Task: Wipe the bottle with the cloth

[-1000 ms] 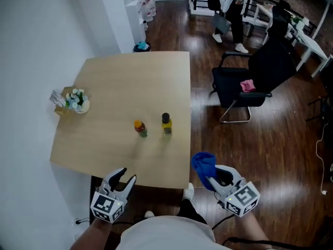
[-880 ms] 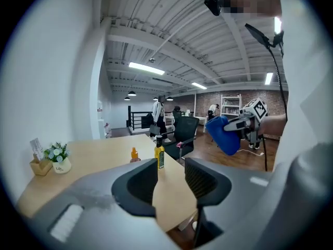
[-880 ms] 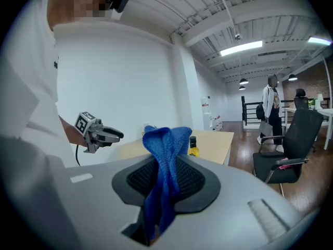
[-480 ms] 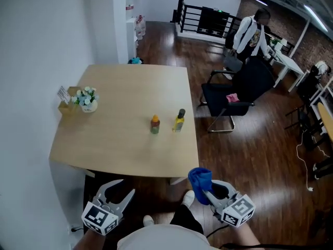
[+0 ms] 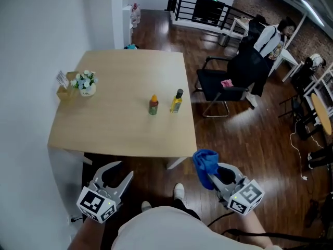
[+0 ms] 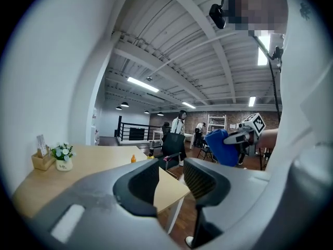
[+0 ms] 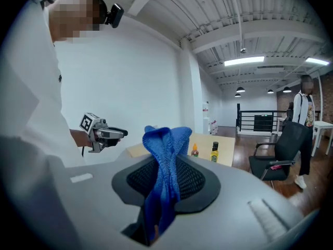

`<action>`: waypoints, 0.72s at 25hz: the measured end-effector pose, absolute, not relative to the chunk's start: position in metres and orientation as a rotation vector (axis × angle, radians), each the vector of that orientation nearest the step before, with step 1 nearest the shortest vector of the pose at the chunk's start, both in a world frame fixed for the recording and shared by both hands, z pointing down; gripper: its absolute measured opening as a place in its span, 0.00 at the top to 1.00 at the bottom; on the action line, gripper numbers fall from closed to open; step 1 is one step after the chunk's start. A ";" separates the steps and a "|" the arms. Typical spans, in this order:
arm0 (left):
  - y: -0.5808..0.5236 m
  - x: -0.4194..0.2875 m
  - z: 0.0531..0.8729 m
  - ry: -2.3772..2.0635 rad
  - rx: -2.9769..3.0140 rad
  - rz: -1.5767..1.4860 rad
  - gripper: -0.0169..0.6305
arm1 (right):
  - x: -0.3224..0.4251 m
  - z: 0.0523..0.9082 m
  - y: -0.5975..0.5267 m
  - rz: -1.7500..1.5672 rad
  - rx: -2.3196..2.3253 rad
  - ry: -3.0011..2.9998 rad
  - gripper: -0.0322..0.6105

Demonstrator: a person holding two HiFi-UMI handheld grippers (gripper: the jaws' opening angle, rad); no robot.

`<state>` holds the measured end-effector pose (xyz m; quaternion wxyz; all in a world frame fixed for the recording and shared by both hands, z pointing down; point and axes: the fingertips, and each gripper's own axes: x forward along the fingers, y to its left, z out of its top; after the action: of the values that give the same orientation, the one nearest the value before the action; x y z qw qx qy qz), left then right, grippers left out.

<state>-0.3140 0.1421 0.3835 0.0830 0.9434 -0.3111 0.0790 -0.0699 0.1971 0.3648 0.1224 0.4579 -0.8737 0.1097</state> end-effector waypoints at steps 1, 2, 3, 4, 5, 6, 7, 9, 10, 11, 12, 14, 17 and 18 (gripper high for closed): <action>0.144 -0.313 0.382 -0.917 2.827 0.241 0.73 | -0.070 0.364 0.201 0.321 1.343 -2.549 0.81; 0.146 -0.313 0.381 -0.907 2.835 0.245 0.73 | -0.071 0.363 0.205 0.320 1.347 -2.549 0.81; 0.147 -0.313 0.380 -0.899 2.840 0.245 0.73 | -0.072 0.363 0.209 0.316 1.351 -2.548 0.81; 0.148 -0.313 0.379 -0.894 2.842 0.241 0.73 | -0.071 0.363 0.213 0.313 1.356 -2.545 0.81; 0.150 -0.313 0.379 -0.890 2.841 0.235 0.73 | -0.071 0.363 0.216 0.314 1.364 -2.542 0.81; 0.151 -0.313 0.379 -0.886 2.840 0.230 0.73 | -0.070 0.364 0.220 0.316 1.372 -2.540 0.81; 0.153 -0.313 0.379 -0.883 2.839 0.229 0.73 | -0.069 0.364 0.223 0.318 1.379 -2.538 0.81; 0.157 -0.314 0.380 -0.879 2.838 0.235 0.73 | -0.068 0.365 0.229 0.317 1.390 -2.533 0.81; 0.158 -0.314 0.379 -0.877 2.839 0.237 0.73 | -0.067 0.365 0.232 0.317 1.396 -2.530 0.81; 0.160 -0.314 0.379 -0.876 2.840 0.238 0.73 | -0.067 0.365 0.234 0.318 1.401 -2.529 0.81; 0.162 -0.315 0.378 -0.876 2.840 0.238 0.73 | -0.067 0.365 0.237 0.319 1.405 -2.528 0.81; 0.166 -0.317 0.378 -0.877 2.837 0.236 0.73 | -0.067 0.365 0.242 0.319 1.407 -2.525 0.81; 0.170 -0.319 0.382 -0.880 2.832 0.242 0.73 | -0.070 0.368 0.247 0.316 1.402 -2.525 0.81; 0.171 -0.320 0.384 -0.878 2.832 0.244 0.73 | -0.071 0.369 0.248 0.313 1.400 -2.525 0.81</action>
<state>-0.3203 0.1708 0.3836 0.0831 0.9486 -0.2942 0.0818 -0.0711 0.2480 0.3689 0.1184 0.4785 -0.8634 0.1071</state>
